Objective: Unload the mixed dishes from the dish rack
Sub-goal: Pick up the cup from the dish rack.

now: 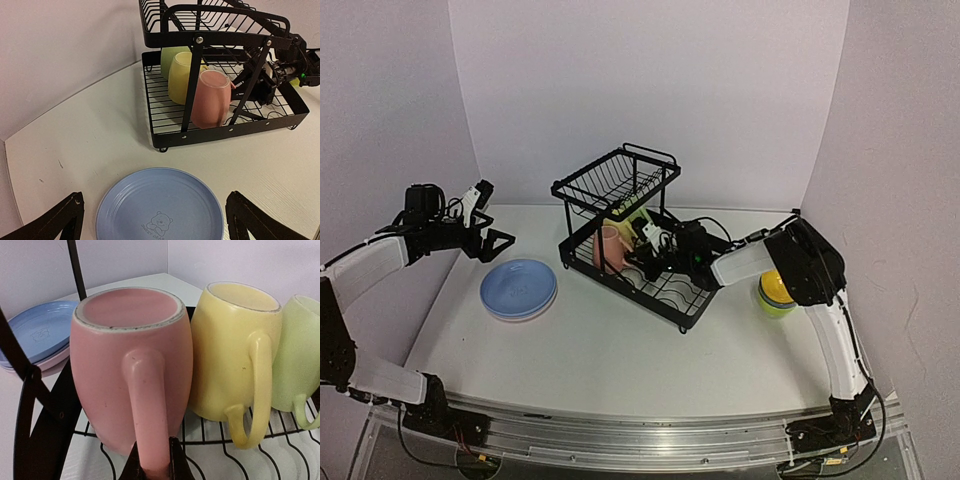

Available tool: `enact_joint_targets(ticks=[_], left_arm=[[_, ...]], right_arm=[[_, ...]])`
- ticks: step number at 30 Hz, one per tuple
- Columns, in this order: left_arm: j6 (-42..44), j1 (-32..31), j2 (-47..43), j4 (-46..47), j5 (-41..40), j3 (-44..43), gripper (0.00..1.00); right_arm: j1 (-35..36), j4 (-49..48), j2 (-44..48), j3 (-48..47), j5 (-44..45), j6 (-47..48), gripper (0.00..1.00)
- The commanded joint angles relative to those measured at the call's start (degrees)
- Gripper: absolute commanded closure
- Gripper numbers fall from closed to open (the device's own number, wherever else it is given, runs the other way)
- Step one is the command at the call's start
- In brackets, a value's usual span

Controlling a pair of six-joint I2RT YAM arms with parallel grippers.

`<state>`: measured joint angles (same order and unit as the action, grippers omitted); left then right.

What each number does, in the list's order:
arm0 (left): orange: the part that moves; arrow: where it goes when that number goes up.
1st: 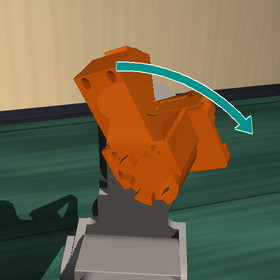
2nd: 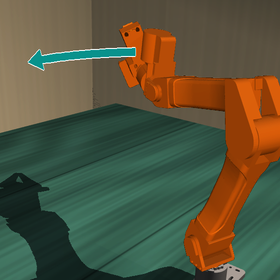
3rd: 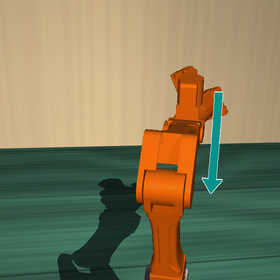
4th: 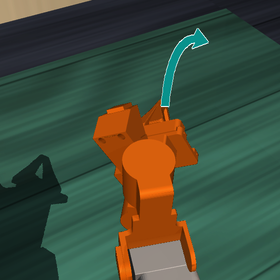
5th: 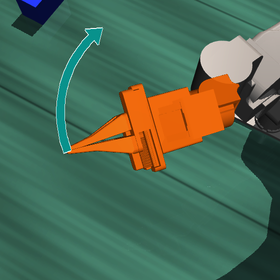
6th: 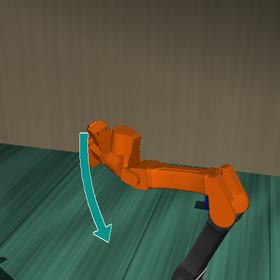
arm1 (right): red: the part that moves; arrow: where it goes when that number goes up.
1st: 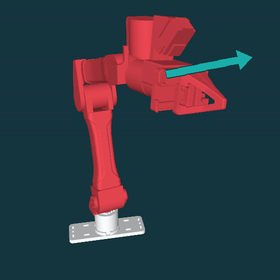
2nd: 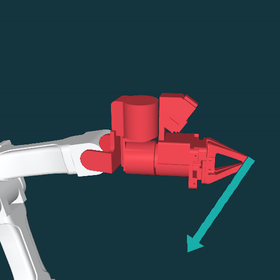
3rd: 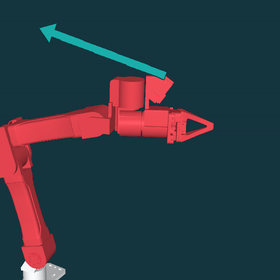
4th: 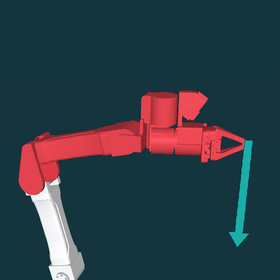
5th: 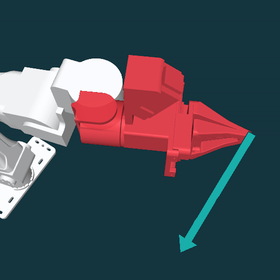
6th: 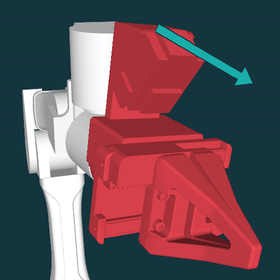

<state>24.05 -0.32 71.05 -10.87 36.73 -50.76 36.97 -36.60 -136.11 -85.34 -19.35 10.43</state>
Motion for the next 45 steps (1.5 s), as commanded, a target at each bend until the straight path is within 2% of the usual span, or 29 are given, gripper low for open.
enact_joint_targets(ticks=[1,7,18,33,39,45], left_arm=[[0.9,0.1,-0.9,1.6,0.0,-0.9,0.02],[2.4,0.1,-1.8,1.6,0.7,-0.9,0.02],[4.8,0.1,-2.2,2.7,3.0,-1.0,0.03],[10.2,-0.2,-5.0,2.8,6.8,0.5,0.04],[14.8,-4.1,-6.4,4.7,4.7,2.2,0.04],[19.7,-11.2,-8.1,10.2,-0.5,5.5,0.05]], right_arm=[[0.3,-0.5,9.6,5.4,4.0,6.0,1.0],[0.2,3.2,16.8,14.2,10.3,7.9,1.0],[0.1,17.4,25.8,16.9,19.0,-3.6,1.0],[-2.3,28.5,32.2,15.9,17.7,-41.1,1.0],[-2.7,30.8,36.2,17.7,20.4,-52.7,1.0],[-2.8,35.0,39.9,17.2,21.3,-62.4,1.0]])
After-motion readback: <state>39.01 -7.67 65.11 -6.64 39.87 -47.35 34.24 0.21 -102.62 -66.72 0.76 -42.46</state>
